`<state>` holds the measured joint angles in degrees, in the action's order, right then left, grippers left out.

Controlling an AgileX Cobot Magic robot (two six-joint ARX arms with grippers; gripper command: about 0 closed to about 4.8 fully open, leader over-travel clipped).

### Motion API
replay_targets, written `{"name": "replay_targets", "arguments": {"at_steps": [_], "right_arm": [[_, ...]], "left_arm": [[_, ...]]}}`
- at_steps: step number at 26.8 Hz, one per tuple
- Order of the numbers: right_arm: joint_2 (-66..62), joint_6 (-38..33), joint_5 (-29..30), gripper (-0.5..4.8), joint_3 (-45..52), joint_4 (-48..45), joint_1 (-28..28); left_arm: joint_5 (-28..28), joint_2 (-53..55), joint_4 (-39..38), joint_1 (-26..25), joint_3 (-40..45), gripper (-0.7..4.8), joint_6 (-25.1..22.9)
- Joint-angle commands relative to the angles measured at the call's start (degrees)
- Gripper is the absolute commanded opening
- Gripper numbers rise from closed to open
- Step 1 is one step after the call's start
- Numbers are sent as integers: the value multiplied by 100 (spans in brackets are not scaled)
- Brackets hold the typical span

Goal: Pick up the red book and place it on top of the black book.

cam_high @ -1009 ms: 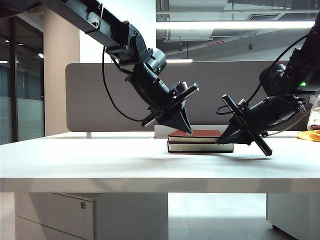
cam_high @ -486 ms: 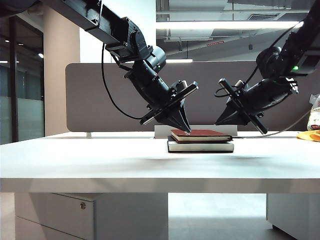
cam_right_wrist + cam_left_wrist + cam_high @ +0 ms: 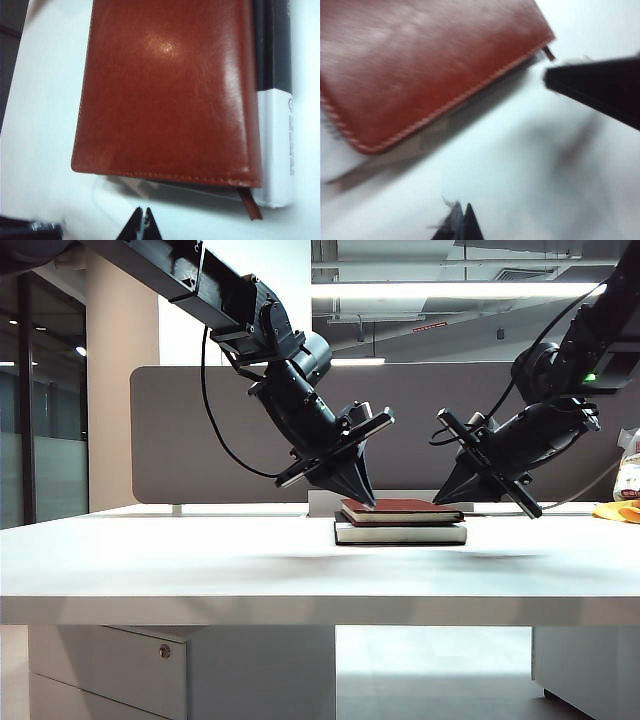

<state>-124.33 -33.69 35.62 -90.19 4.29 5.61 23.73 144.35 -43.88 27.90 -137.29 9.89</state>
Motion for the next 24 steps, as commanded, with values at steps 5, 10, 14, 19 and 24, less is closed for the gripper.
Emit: {"name": "replay_targets", "arguments": {"at_steps": [5, 10, 14, 19, 24], "right_arm": [[144, 313, 50, -6, -22, 98, -17], [487, 732, -223, -6, -22, 496, -90], [691, 752, -260, -6, -20, 723, -184], [986, 1174, -621, -6, -17, 1121, -223], [1355, 1488, -898, -6, -13, 1526, -225]], "left_arm": [[-103, -46, -85, -295, -20, -6, -39], [-105, -157, -240, -656, -20, -6, 13], [-240, -339, -501, -874, -20, -6, -186], [-514, -629, -715, -968, -20, -6, -553], [-529, -894, -730, -970, -17, -6, -645]]}}
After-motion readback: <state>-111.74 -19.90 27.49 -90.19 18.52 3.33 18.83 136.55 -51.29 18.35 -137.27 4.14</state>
